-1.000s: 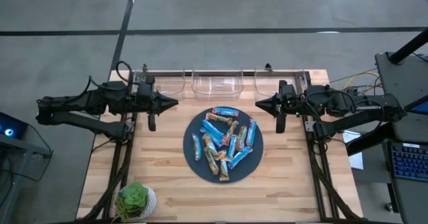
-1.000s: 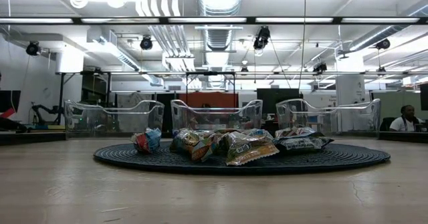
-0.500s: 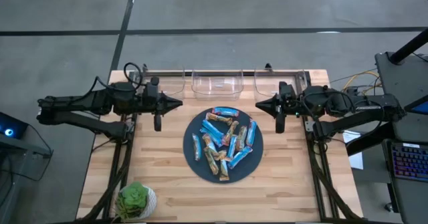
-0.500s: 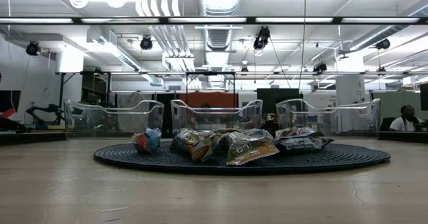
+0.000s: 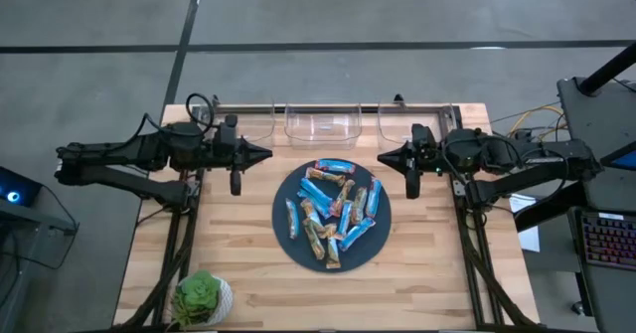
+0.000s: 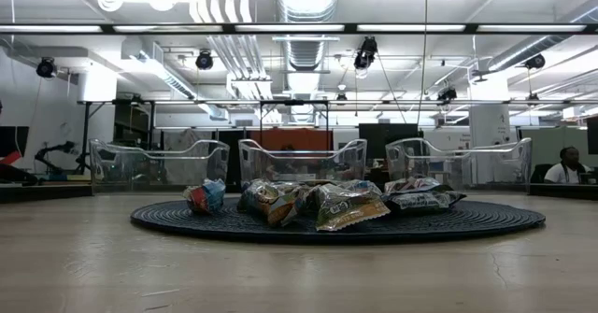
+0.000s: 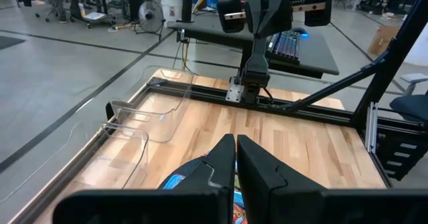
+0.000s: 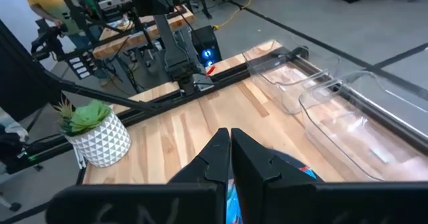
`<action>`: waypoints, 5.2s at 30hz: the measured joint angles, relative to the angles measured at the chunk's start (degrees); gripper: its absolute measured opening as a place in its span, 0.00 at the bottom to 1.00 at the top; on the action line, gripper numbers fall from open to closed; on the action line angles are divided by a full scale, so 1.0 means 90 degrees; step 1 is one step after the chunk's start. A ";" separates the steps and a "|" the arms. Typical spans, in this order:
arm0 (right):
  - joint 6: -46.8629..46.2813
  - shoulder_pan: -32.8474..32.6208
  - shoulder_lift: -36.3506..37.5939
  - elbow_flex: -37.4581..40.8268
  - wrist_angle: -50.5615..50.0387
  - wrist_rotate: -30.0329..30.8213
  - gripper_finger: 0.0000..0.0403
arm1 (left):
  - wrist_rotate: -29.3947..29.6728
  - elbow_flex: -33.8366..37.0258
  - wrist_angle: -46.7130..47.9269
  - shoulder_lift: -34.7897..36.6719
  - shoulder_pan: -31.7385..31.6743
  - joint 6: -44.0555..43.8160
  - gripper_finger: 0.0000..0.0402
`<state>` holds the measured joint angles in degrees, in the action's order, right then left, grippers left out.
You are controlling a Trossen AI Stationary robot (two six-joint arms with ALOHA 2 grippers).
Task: Pick and place Granola Bars by type
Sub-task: Put the red granola bar into the left transparent bin
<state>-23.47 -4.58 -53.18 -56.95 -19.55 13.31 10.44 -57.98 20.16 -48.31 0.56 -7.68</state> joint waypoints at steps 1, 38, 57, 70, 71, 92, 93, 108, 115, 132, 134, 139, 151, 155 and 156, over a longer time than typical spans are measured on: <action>-0.0014 0.0000 -0.0016 -0.0009 -0.0004 -0.0003 0.02 | 0.0002 0.0000 0.0000 0.0000 0.0000 0.0001 0.00; 0.1002 0.0347 -0.1734 -0.2669 -0.4703 -0.0703 0.02 | 0.0022 0.0002 0.0013 -0.0012 -0.0032 0.0046 0.00; 0.2973 0.0348 -0.1951 -0.2582 -0.5044 -0.0590 0.02 | 0.0171 0.0005 0.0007 -0.0012 -0.0032 0.0186 0.00; 0.5322 0.0350 -0.2574 -0.2531 -0.5181 -0.0462 0.02 | 0.0372 0.0005 0.0017 -0.0011 -0.0029 0.0189 0.00; 0.5439 0.0348 -0.2637 -0.2531 -0.5193 -0.0462 0.02 | 0.0371 0.0005 0.0017 -0.0012 -0.0029 0.0190 0.00; 0.6715 0.1316 -0.3230 -0.2129 -0.5218 -0.1518 0.02 | 0.0357 0.0005 0.0074 -0.0012 -0.0029 0.0191 0.00; 0.6784 0.1370 -0.3230 -0.2060 -0.5190 -0.1525 0.02 | 0.0357 0.0005 0.0114 -0.0010 -0.0032 0.0190 0.00; 0.8108 0.1721 -0.3230 -0.0887 -0.4182 -0.1864 0.02 | 0.0357 0.0010 0.0214 -0.0010 -0.0031 0.0190 0.00; 0.8340 0.1719 -0.3233 -0.0407 -0.3924 -0.1866 0.02 | 0.0357 0.0010 0.0214 -0.0012 -0.0029 0.0192 0.00; 0.8513 0.1705 -0.3233 -0.0133 -0.3328 -0.1863 0.28 | 0.0359 0.0015 0.0216 -0.0012 -0.0032 0.0029 0.00; 0.8515 0.1705 -0.3233 -0.0121 -0.3192 -0.1863 0.34 | 0.0359 0.0015 0.0216 -0.0012 -0.0032 0.0027 0.00; 0.8515 0.1705 -0.3233 -0.0120 -0.3036 -0.1863 0.44 | 0.0359 0.0015 0.0216 -0.0012 -0.0032 0.0022 0.00; 0.9183 0.1702 -0.3235 0.0203 -0.2821 -0.1997 0.48 | 0.0359 0.0015 0.0221 -0.0010 -0.0032 0.0022 0.00; 0.9187 0.1658 -0.3235 0.0317 -0.2563 -0.2000 0.47 | 0.0358 0.0015 0.0221 -0.0011 -0.0032 0.0022 0.00; 0.9211 0.1638 -0.3235 0.0344 -0.2518 -0.2007 0.48 | 0.0359 0.0015 0.0221 -0.0012 -0.0032 0.0022 0.00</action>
<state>59.43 10.16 -82.30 -53.85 -42.22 -4.75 13.67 -57.84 22.15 -48.42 0.27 -7.49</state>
